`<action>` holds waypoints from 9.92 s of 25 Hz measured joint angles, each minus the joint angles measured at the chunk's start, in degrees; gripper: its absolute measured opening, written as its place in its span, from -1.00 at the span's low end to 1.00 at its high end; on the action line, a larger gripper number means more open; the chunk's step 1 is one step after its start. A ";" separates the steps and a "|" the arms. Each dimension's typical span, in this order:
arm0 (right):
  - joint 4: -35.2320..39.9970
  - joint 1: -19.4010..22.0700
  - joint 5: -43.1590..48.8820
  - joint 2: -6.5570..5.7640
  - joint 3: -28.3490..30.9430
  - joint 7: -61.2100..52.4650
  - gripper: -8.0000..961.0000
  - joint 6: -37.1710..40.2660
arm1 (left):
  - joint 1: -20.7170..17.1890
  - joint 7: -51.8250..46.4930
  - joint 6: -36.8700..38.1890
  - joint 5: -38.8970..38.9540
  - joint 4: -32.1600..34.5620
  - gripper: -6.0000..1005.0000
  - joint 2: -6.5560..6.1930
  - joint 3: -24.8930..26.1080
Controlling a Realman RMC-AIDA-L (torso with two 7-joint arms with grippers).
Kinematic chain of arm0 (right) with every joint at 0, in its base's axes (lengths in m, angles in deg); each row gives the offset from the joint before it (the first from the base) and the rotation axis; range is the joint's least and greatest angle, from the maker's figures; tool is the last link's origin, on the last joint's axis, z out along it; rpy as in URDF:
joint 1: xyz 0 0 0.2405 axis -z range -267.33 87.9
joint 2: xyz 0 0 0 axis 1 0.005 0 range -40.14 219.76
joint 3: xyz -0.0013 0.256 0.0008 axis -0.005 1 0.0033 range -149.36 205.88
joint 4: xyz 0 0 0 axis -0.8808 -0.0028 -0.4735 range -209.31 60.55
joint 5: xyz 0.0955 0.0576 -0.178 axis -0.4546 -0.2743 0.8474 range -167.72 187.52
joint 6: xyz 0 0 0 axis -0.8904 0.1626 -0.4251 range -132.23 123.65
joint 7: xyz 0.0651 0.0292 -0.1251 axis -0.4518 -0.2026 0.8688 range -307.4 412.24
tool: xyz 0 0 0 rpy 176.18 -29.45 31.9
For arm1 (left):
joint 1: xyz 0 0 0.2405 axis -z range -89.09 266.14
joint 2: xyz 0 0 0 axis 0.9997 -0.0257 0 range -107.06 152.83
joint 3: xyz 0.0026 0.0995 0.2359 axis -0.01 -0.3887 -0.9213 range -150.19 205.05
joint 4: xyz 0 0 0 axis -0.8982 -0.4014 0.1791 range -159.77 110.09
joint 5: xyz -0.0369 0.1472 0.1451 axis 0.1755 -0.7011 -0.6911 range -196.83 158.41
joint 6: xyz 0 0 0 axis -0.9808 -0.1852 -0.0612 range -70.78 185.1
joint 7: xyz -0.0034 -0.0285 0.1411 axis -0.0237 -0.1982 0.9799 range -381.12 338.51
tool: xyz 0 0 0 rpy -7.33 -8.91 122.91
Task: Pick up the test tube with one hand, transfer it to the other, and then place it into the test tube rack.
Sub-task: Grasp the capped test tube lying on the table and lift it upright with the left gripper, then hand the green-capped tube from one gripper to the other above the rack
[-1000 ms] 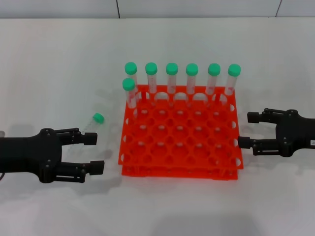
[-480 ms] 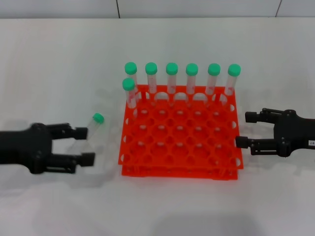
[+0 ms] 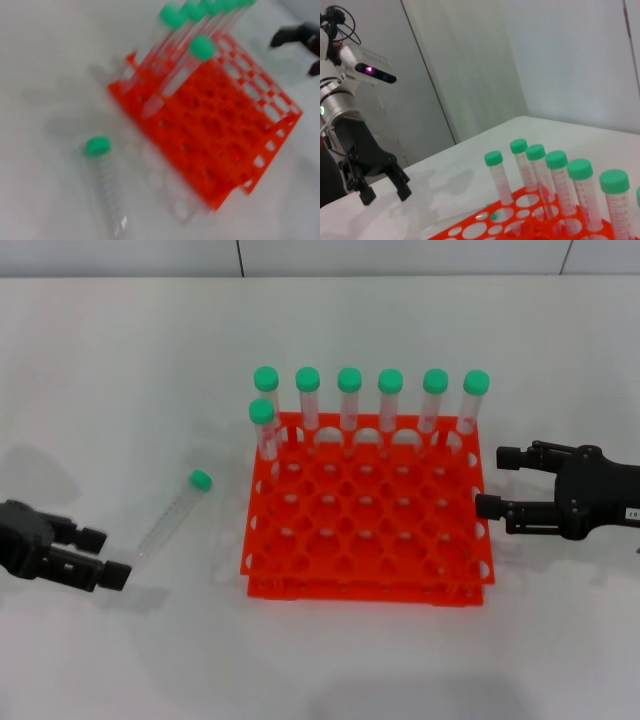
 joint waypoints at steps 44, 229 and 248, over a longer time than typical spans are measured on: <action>-0.20 -0.86 -3.04 0.17 -0.06 0.24 0.75 -0.56 | 8.97 -8.42 -16.74 -14.68 -4.64 0.48 5.02 -5.79; 4.89 -0.04 -4.53 -0.01 10.40 1.81 0.73 3.04 | 10.42 32.62 -18.48 28.81 -22.15 -0.59 6.96 -2.99; 3.99 -3.47 -5.14 0.43 8.66 1.52 0.71 4.93 | 9.64 33.24 -18.45 28.78 -22.53 -0.59 7.58 -3.63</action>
